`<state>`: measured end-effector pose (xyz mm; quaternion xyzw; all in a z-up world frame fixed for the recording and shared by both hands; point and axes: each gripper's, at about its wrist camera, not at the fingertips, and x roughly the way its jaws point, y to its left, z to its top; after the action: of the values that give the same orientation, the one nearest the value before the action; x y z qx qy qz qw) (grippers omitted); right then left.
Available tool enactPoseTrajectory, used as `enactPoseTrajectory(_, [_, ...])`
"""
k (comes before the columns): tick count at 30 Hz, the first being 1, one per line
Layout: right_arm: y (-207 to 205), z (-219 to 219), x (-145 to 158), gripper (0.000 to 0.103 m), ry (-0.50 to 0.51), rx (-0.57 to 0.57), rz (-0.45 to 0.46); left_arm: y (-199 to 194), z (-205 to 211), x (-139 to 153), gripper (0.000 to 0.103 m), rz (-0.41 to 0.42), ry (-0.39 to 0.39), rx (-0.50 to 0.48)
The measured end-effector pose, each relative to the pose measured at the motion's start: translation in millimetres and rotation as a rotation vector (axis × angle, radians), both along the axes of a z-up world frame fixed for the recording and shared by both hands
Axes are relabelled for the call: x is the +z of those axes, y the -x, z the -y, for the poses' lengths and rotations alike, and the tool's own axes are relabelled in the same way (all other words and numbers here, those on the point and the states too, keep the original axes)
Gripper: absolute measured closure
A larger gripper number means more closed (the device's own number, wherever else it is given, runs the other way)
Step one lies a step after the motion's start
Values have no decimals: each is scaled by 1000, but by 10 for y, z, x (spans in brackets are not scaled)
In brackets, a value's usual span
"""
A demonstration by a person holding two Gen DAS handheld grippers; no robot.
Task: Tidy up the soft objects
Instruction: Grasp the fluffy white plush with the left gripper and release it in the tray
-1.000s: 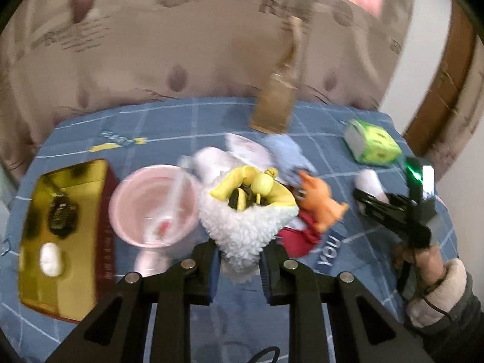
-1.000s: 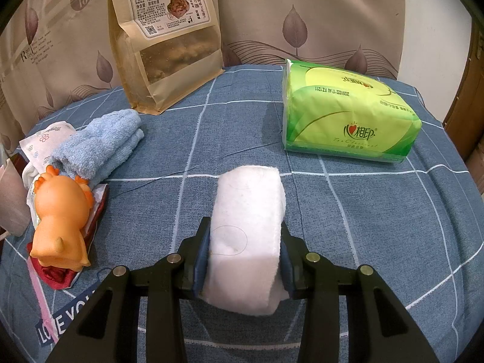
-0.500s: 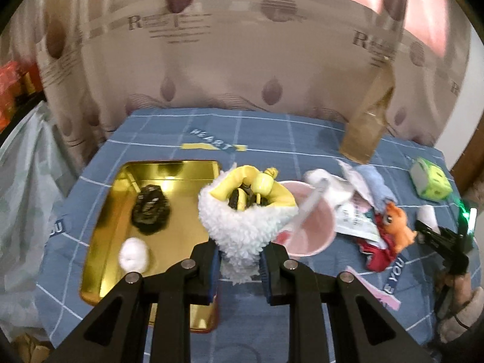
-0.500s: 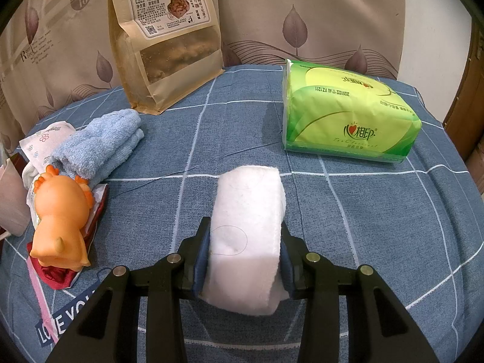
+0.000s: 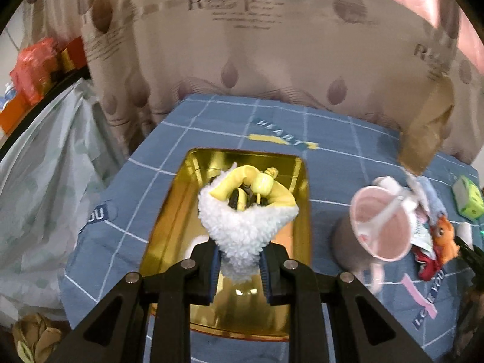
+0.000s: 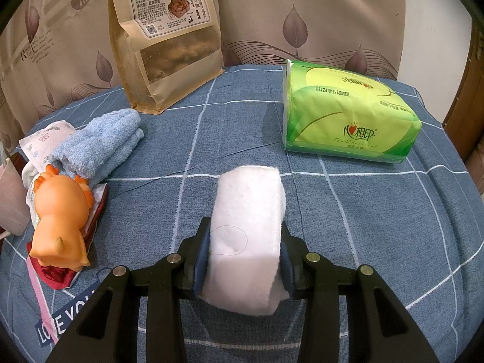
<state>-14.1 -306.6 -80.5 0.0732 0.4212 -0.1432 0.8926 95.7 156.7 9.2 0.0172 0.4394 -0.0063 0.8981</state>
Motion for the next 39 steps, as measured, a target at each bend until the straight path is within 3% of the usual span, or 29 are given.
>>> enactPoseTrajectory(5, [0,0,-4,64,0,0,0,-142,-143,-88,81,-21,-18,37])
enactPoseTrajectory(16, [2,1,-3,64,0,1,1,-702,99,-292,81,-89,12,-57])
enactPoseTrajectory(24, [2,1,-4,64,-1,1,1,-1037,225,-504,80,-151,26,-72])
enactPoseTrajectory(29, [4,1,-3,64,0,0,1,-1155,264,-581,78,-181,27,-86])
enactPoseTrajectory(39, [5,2,-1,63,-1,0,1,-1159,371,-584,61,-173,-11,-114])
